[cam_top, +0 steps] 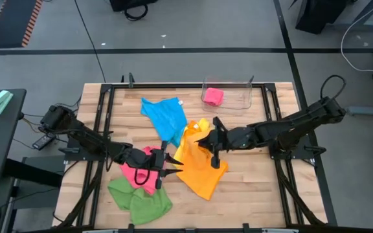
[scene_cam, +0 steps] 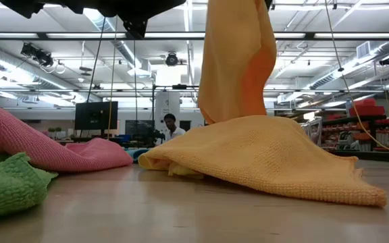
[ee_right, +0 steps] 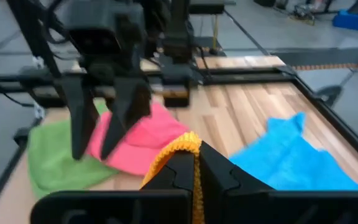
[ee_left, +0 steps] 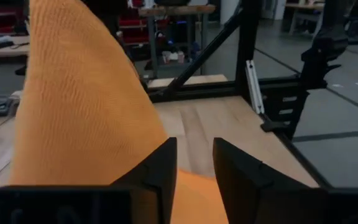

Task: Fold microfiber towels
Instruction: Fold the right orange microfiber cloth

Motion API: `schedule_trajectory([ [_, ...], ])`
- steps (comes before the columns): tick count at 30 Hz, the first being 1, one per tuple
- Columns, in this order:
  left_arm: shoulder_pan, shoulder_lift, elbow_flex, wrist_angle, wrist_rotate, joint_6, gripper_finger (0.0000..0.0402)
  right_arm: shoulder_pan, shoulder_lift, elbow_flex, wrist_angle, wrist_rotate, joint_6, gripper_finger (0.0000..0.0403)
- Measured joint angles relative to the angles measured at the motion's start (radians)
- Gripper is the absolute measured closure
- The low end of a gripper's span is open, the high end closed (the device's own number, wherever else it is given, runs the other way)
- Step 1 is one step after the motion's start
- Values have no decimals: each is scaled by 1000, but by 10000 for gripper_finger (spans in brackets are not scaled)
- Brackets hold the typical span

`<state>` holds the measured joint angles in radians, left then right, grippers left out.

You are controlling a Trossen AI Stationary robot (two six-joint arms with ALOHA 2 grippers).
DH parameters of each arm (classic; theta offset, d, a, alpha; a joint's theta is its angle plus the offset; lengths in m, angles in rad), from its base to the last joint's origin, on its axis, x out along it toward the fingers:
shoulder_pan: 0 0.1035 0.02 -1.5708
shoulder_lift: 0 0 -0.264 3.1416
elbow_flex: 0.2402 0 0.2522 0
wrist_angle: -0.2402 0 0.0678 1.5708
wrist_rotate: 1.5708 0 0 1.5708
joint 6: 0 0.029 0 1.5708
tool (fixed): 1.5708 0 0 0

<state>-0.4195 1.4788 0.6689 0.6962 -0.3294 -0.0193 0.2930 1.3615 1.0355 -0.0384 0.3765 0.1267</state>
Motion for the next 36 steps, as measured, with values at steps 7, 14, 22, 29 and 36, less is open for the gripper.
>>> schedule_trajectory([
  [7,-5,31,0,13,-36,-30,253,3,84,0,99,-30,-73,388],
  [14,-37,33,0,0,-34,-75,258,-5,195,0,137,-99,-143,388],
  [22,-87,33,0,-17,-33,-72,280,-16,307,0,250,-169,-179,388],
  [29,-89,32,0,-16,-34,-13,284,-31,401,1,396,-412,-177,355],
  [36,-106,32,0,-22,-34,-10,291,-36,409,1,398,-457,-154,277],
])
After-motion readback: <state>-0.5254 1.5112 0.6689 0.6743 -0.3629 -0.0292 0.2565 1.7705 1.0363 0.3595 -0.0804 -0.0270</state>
